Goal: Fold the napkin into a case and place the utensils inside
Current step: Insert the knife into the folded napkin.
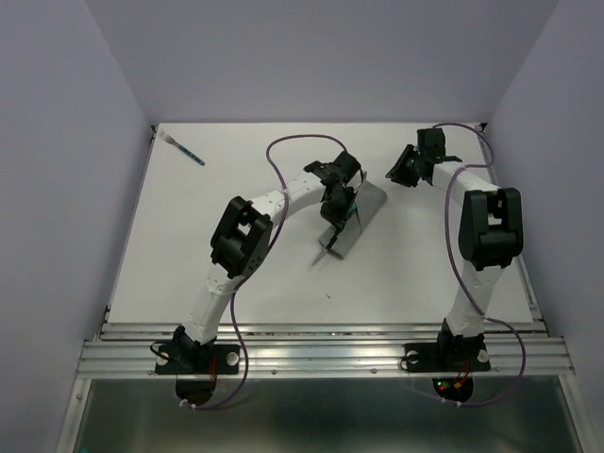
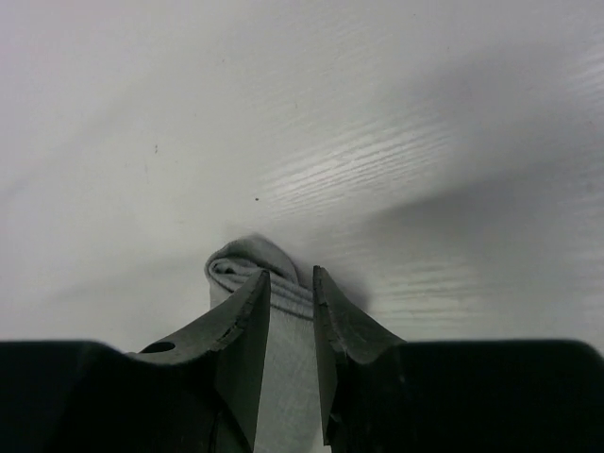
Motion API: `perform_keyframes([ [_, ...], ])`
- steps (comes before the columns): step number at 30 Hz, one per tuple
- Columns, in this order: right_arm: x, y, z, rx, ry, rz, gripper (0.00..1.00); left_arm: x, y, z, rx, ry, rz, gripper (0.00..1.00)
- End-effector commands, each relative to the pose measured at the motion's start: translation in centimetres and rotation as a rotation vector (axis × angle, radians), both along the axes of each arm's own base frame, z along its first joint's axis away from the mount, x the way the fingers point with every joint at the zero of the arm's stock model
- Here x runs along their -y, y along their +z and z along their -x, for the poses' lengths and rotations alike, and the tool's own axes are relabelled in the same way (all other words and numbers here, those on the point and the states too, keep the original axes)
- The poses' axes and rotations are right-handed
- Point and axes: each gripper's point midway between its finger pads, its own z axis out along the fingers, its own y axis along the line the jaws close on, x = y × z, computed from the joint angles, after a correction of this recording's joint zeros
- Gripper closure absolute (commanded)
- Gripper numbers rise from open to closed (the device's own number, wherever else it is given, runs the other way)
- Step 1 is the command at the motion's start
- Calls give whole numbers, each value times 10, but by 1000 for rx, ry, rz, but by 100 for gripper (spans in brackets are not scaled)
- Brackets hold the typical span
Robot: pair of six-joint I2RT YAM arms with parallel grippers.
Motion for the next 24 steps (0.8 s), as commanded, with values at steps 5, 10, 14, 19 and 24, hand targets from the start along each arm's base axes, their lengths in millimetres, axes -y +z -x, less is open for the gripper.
perform_keyframes([
  [5,-18,-20,-42,9,50,-72,73,7,7,-5,3,-5,28,100],
  [10,-40,-36,-32,-15,120,-78,73,2,3,-6,-5,6,18,100],
  [14,-53,-48,-16,-38,167,-88,73,6,5,-8,-7,10,38,100],
  [19,-67,-51,-3,-40,212,-113,73,9,5,-10,-8,13,48,100],
  [24,-81,-56,14,-58,277,-125,76,10,7,-11,-7,14,57,100],
])
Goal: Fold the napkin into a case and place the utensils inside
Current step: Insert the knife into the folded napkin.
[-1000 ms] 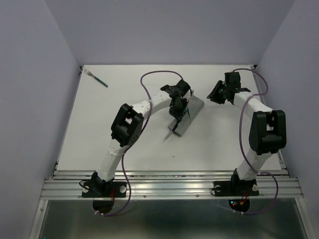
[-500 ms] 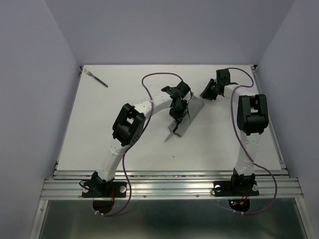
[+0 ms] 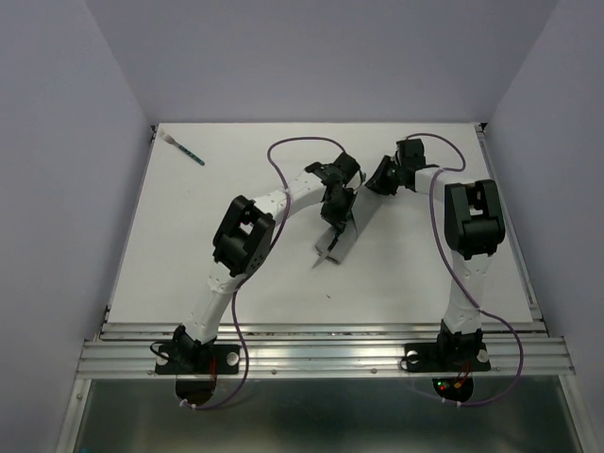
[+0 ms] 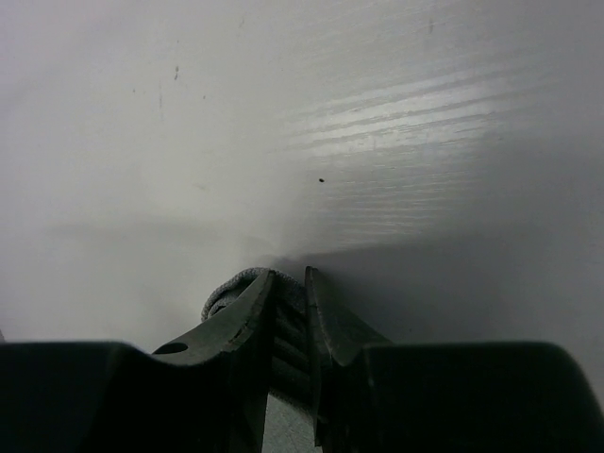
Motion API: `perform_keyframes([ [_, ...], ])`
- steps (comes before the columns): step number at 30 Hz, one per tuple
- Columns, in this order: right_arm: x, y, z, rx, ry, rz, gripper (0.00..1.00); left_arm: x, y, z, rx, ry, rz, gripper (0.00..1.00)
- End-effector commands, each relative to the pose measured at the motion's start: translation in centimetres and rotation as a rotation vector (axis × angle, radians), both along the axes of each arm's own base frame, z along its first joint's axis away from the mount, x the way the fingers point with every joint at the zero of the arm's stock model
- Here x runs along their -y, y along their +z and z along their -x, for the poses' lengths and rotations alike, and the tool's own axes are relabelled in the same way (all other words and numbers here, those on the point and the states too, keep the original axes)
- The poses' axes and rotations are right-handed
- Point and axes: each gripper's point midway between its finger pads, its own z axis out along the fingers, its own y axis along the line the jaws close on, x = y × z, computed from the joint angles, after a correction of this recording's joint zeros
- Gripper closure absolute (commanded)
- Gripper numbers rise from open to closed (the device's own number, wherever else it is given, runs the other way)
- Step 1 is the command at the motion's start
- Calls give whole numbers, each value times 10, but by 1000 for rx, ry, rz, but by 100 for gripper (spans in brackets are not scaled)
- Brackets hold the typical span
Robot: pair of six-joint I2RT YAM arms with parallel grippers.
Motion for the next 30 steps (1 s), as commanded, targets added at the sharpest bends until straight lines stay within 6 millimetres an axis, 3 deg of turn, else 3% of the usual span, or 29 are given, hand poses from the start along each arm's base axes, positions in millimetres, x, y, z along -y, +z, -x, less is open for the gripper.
perform_keyframes([
  [1,-16,-3,23,-16,88,-4,76,7,18,-11,27,6,47,100],
  [7,-32,-11,47,-36,157,-15,78,4,22,-11,36,5,40,100],
  [12,-32,-12,57,-42,179,-18,78,-2,23,-15,44,7,31,100],
  [30,-36,-12,72,-39,237,-41,78,-8,40,-28,109,-56,18,100],
])
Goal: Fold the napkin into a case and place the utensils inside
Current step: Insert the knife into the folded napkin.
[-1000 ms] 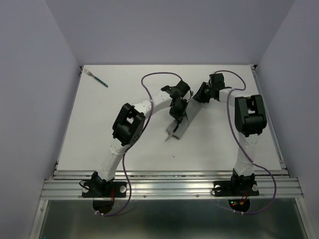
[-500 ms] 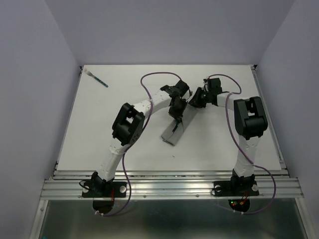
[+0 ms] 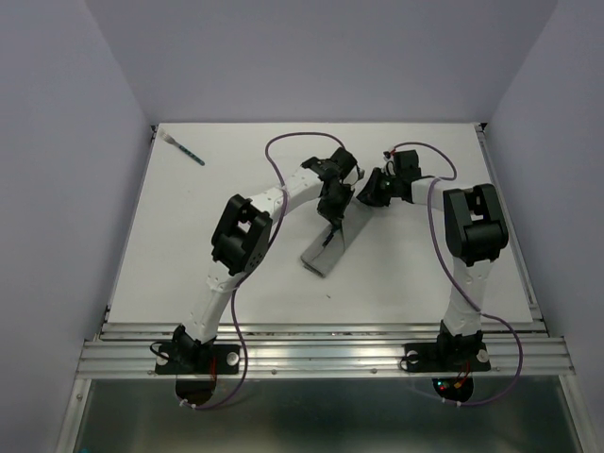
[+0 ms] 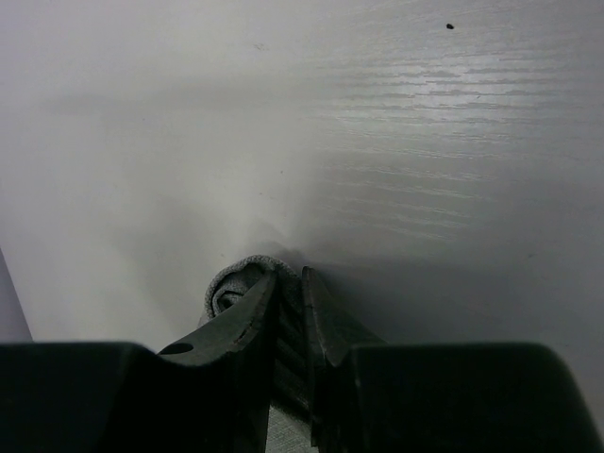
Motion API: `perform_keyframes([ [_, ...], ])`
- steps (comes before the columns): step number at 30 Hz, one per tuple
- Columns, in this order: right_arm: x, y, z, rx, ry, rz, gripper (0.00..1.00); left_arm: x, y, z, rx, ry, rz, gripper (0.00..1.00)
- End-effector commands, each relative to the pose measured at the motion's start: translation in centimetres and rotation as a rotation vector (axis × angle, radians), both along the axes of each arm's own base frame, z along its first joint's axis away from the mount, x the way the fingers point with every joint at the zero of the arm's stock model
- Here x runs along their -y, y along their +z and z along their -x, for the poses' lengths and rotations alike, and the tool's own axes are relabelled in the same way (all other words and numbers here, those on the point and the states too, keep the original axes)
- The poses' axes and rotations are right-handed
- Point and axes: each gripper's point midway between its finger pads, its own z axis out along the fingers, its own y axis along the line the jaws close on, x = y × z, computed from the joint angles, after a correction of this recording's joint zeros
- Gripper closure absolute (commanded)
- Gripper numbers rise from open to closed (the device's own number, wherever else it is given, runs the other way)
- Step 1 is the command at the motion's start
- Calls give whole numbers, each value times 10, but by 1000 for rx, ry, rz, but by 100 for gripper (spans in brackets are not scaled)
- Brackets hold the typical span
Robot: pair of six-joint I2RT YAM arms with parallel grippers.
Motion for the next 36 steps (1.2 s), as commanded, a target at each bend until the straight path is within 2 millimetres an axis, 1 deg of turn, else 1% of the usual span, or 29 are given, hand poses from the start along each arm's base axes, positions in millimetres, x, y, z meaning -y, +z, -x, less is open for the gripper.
perform_keyframes([
  [1,-2,-9,21,-43,46,20,78,4,33,-16,88,-36,34,100],
  [7,-4,-10,24,-48,67,8,78,0,37,-17,120,-88,20,100],
  [10,-5,-10,24,-48,72,3,78,0,33,-18,117,-93,12,100],
  [11,-10,-9,26,-48,85,0,78,0,31,-19,116,-94,9,100],
  [12,-10,-9,26,-46,85,1,78,0,30,-20,117,-95,6,100],
  [17,-10,-10,26,-49,91,2,78,5,32,-23,126,-97,24,100],
  [18,-14,-10,28,-49,99,4,78,5,33,-24,130,-97,24,100],
  [20,-13,-11,28,-51,100,5,78,6,34,-26,140,-102,24,100],
  [27,-13,-11,28,-52,99,4,78,8,28,-27,133,-114,23,100],
  [28,-13,-11,28,-51,100,5,78,8,28,-28,135,-113,25,100],
  [29,-17,-10,30,-50,108,4,78,9,27,-28,137,-113,26,100],
  [36,-17,-10,30,-50,109,7,78,11,26,-31,137,-101,34,100],
])
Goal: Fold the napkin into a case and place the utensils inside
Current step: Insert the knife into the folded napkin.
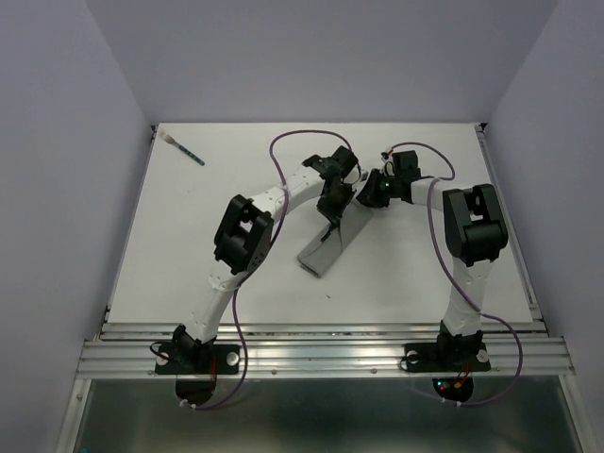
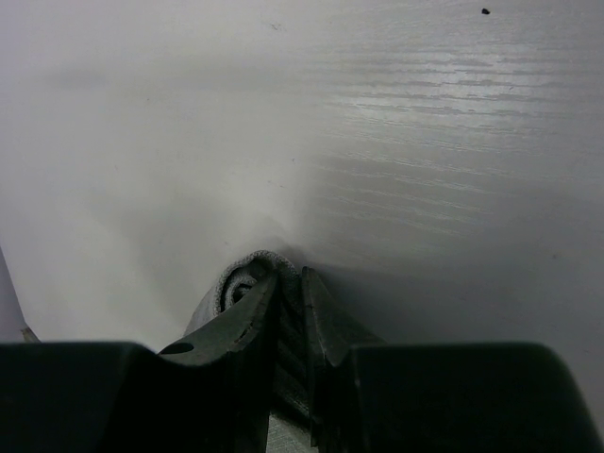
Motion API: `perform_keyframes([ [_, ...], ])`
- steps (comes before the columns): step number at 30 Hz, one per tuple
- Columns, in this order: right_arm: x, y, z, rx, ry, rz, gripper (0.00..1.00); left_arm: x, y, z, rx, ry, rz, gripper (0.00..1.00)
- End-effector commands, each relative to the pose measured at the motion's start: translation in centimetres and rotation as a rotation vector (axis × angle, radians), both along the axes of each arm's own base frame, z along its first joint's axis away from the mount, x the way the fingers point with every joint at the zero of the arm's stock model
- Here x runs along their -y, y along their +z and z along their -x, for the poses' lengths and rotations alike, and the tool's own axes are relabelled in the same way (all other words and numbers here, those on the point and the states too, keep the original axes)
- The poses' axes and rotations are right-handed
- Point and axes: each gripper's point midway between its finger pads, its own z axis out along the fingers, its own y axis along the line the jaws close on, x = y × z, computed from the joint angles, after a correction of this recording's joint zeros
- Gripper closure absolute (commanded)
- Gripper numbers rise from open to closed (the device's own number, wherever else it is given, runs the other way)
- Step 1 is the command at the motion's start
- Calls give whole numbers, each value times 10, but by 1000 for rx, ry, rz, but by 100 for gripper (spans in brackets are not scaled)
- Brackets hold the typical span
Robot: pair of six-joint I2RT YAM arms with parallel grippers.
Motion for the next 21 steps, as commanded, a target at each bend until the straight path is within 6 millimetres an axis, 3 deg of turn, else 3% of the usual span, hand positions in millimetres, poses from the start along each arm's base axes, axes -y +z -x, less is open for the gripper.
perform_keyframes([
  [1,-11,-12,25,-62,58,20,78,16,25,-25,96,7,80,100],
  [3,-12,-11,25,-61,58,20,78,17,25,-24,93,10,83,99],
  [7,-11,-11,25,-59,56,22,78,16,25,-24,91,18,83,82],
  [13,-11,-10,25,-57,56,22,78,13,28,-25,90,41,85,67],
  [21,-11,-9,26,-57,56,22,78,9,35,-22,97,49,84,62],
])
